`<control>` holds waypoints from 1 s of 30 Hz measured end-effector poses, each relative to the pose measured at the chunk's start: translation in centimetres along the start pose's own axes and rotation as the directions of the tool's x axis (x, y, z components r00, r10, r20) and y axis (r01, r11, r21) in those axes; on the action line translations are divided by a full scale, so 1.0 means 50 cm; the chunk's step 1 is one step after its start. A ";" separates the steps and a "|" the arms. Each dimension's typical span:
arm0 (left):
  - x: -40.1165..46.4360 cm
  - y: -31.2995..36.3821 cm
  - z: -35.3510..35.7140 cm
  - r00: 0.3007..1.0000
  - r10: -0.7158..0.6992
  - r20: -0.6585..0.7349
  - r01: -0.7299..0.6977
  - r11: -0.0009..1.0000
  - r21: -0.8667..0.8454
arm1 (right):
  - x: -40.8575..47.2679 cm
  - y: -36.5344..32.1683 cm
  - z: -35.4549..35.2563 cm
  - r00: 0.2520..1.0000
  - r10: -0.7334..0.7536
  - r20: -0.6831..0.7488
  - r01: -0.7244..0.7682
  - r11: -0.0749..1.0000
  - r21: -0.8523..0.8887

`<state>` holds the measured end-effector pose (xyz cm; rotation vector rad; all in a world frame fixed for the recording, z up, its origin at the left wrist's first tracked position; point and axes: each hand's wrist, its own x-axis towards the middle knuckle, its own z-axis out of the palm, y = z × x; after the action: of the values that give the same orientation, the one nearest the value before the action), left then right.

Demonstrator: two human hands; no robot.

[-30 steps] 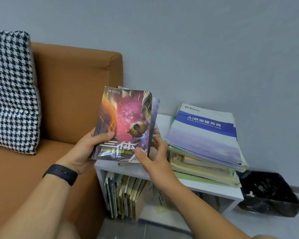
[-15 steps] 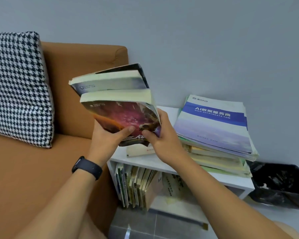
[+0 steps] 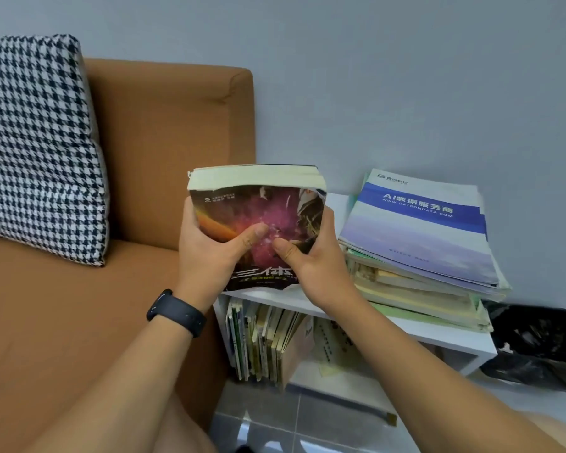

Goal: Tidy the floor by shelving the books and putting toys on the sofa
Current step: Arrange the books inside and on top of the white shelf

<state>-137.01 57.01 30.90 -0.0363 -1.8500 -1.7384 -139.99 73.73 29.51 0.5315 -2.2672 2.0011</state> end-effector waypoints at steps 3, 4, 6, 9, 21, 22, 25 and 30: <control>0.004 -0.003 0.002 0.998 -0.034 0.047 0.035 0.999 -0.021 | -0.007 0.007 -0.003 0.999 0.027 0.033 -0.026 0.999 -0.026; 0.010 -0.001 0.003 0.998 -0.031 0.060 0.033 0.999 -0.021 | -0.005 0.009 -0.003 0.999 0.035 0.042 -0.033 0.999 -0.040; 0.009 0.002 -0.001 0.998 -0.022 0.067 0.024 0.999 -0.030 | -0.011 0.005 -0.004 0.998 0.041 0.048 -0.038 0.998 -0.058; -0.006 0.007 -0.009 0.996 -0.028 0.084 0.033 0.998 -0.062 | -0.039 -0.006 -0.014 0.995 0.041 0.090 -0.036 0.998 -0.055; -0.031 0.017 -0.026 0.373 -0.624 0.687 0.311 0.782 0.541 | -0.211 0.031 -0.184 0.753 0.510 0.416 -0.496 0.855 -0.151; -0.042 0.009 -0.012 0.236 -0.688 0.686 0.275 0.725 0.632 | -0.233 0.047 -0.193 0.719 0.531 0.448 -0.506 0.842 -0.185; -0.093 -0.025 0.031 -0.052 -0.778 0.626 0.181 0.609 0.772 | -0.283 0.125 -0.197 0.620 0.563 0.546 -0.517 0.817 -0.255; -0.216 -0.094 0.085 -0.010 -0.797 0.604 0.029 0.604 0.797 | -0.337 0.227 -0.166 0.534 0.632 0.562 -0.588 0.755 -0.290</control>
<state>-131.72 64.23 22.13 -0.4860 -3.8398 -1.3453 -129.07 86.38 15.32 0.4972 -3.3240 2.2506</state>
